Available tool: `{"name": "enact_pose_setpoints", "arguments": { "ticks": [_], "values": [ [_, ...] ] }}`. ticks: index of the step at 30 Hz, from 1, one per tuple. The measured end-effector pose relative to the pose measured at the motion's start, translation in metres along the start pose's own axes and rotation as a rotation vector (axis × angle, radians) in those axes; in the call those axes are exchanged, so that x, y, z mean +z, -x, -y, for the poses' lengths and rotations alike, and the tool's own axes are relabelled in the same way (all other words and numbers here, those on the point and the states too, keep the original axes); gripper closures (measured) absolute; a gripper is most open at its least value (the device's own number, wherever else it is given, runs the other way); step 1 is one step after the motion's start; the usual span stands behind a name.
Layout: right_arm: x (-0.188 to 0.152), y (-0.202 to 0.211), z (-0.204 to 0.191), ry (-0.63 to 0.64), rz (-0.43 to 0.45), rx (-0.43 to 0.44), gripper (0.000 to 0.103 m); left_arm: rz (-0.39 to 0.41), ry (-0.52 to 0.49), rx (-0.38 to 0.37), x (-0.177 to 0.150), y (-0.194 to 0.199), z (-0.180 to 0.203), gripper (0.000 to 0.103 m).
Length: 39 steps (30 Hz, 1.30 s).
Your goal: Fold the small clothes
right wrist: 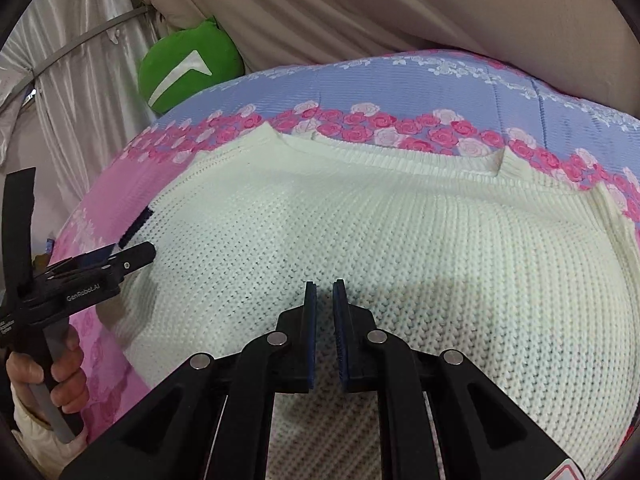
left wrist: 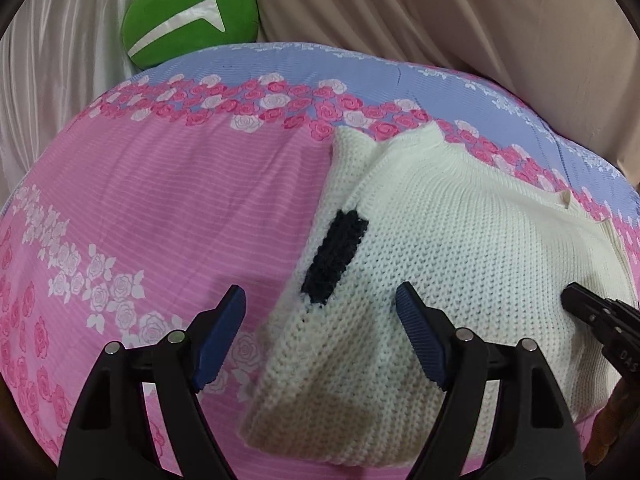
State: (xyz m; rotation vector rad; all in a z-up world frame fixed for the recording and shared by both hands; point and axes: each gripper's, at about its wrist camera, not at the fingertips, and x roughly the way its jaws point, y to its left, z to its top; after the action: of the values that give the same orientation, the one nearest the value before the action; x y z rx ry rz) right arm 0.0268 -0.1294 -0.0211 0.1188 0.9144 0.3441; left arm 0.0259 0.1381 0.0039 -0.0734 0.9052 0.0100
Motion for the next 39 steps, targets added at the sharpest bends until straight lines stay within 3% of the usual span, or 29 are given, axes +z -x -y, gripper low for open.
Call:
{"name": "enact_pose_setpoints", "arguments": {
  "ticks": [4, 8, 12, 17, 19, 21, 22, 23, 24, 29, 33, 39],
  "values": [
    [-0.002, -0.002, 0.003, -0.007, 0.009, 0.014, 0.094, -0.017, 0.007, -0.011, 0.0, -0.009, -0.001, 0.026],
    [-0.005, -0.003, 0.007, -0.016, 0.027, 0.032, 0.095, -0.025, 0.029, -0.024, 0.001, -0.017, -0.003, 0.017],
    [-0.007, -0.003, 0.005, -0.013, 0.043, 0.029, 0.095, -0.031, 0.083, -0.074, 0.002, -0.023, -0.011, 0.011],
    [-0.01, -0.002, 0.001, -0.009, 0.057, 0.023, 0.095, -0.02, 0.084, -0.086, 0.004, -0.025, -0.009, 0.01],
    [-0.01, -0.003, 0.001, -0.013, 0.059, 0.028, 0.095, -0.018, 0.083, -0.111, 0.006, -0.024, -0.008, 0.019],
    [-0.01, -0.003, 0.0, -0.019, 0.061, 0.03, 0.095, -0.027, 0.079, -0.169, 0.009, -0.022, -0.005, 0.048],
    [-0.011, -0.003, -0.002, -0.024, 0.064, 0.03, 0.095, -0.03, 0.081, -0.185, 0.011, -0.02, -0.003, 0.055],
    [-0.011, -0.003, -0.002, -0.026, 0.065, 0.031, 0.095, -0.02, 0.076, -0.186, 0.012, -0.016, 0.0, 0.072],
    [-0.011, -0.002, -0.001, -0.029, 0.067, 0.035, 0.095, -0.007, 0.065, -0.182, 0.014, -0.01, 0.004, 0.076],
    [-0.012, 0.003, 0.005, -0.087, 0.069, 0.078, 0.095, 0.076, -0.029, -0.218, 0.022, 0.027, 0.04, 0.08],
    [-0.011, 0.02, 0.01, -0.119, 0.087, 0.101, 0.085, 0.151, -0.152, -0.192, 0.025, 0.05, 0.091, 0.081],
    [-0.022, 0.063, 0.036, -0.203, 0.169, 0.094, 0.073, 0.16, -0.271, -0.223, 0.02, 0.055, 0.155, 0.081]
  ]
}}
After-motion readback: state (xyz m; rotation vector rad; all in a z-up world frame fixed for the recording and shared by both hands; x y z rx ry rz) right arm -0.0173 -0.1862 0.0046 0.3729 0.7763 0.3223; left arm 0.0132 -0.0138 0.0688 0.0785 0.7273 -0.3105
